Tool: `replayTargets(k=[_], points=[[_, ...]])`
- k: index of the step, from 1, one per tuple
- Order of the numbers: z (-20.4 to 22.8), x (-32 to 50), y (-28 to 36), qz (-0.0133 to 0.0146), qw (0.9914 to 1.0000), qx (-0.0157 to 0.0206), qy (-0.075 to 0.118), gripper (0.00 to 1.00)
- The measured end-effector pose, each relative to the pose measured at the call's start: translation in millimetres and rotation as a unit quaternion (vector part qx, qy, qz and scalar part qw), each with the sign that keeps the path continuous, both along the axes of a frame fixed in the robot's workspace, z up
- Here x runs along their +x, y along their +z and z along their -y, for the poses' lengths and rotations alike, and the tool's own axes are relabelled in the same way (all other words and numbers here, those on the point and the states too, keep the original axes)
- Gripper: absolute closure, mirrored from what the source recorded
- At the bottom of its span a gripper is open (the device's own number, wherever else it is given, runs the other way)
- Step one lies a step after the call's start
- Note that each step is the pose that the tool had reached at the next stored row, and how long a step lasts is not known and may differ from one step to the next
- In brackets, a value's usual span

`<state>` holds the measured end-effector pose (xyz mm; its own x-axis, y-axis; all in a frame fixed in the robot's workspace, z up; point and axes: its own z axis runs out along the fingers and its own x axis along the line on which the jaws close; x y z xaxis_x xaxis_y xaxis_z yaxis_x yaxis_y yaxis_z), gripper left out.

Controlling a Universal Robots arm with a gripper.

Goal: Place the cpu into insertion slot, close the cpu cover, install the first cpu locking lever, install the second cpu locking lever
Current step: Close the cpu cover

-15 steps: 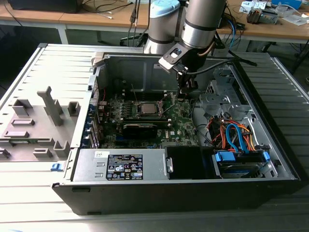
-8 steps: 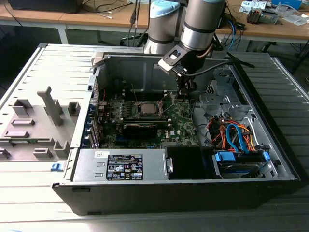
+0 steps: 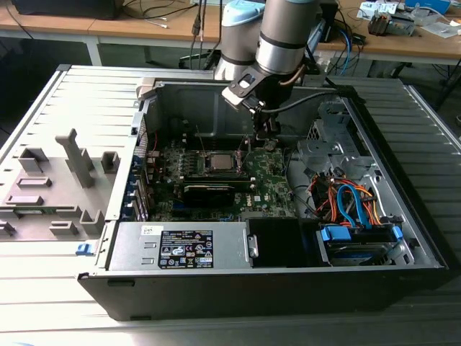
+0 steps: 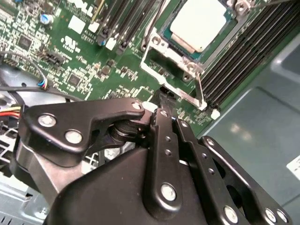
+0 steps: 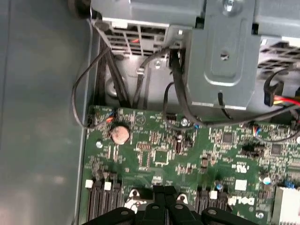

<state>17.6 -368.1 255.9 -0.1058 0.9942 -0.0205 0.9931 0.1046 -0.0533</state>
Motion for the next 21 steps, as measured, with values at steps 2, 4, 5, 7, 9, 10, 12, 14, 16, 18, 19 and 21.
replayTargets(k=[2, 4, 5, 7, 9, 10, 12, 14, 16, 18, 19, 21], points=[[0.0, -4.0, 0.0, 0.0, 1.0, 0.0, 0.0, 0.89], [0.0, -5.8, 0.0, 0.0, 1.0, 0.0002, 0.0, 0.89], [0.0, -7.6, 0.0, 0.0, 1.0, 0.0003, 0.0, 0.89], [0.0, -11.4, 0.0, 0.0, 1.0, 0.0003, 0.0, 0.89], [0.0, -16.5, 0.0, 0.0, 1.0, 0.0004, 0.0, 0.89], [0.0, -18.7, 0.0, 0.0, 1.0, 0.0004, 0.0, 0.89], [0.0, -21.9, 0.0, 0.0, 1.0, 0.0004, 0.0, 0.89], [0.0, -26.1, 0.0, 0.0, 1.0, 0.0003, 0.0, 0.89], [0.0, -29.3, -0.1, 0.0, 1.0, 0.0003, 0.0, 0.89], [0.0, -33.5, -0.2, 0.0, 1.0, 0.0003, 0.0, 0.89], [-0.1, -36.4, -0.9, 0.0001, 1.0, 0.0005, 0.0, 0.89], [0.0, -40.6, -2.1, 0.0, 1.0, 0.0004, 0.0, 0.89]])
